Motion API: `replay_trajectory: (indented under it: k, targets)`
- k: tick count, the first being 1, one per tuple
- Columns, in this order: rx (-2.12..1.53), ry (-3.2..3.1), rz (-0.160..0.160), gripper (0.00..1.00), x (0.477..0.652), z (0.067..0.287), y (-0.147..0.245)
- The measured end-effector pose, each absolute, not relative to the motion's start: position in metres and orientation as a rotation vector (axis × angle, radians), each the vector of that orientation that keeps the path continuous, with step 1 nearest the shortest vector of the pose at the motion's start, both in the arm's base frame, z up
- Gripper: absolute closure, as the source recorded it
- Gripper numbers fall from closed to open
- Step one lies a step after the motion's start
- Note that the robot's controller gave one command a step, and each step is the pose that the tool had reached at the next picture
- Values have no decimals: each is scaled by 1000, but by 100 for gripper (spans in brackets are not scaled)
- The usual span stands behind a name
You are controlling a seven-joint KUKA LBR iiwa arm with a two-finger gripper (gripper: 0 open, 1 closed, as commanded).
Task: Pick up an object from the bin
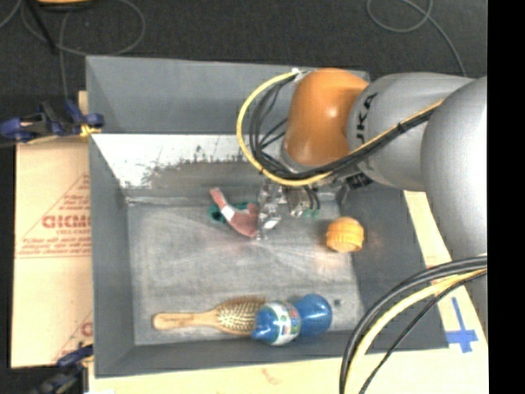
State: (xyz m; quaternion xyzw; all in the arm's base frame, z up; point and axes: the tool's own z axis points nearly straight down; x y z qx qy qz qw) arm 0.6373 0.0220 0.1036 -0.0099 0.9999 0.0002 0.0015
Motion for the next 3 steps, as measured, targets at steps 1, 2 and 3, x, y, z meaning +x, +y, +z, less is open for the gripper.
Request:
replay_trajectory:
  k: [1,2,3]
  targets:
    - [-31,3134,1,100,639,114,22]
    - [-31,3135,1,100,639,121,22]
    - [-30,3134,1,100,640,128,22]
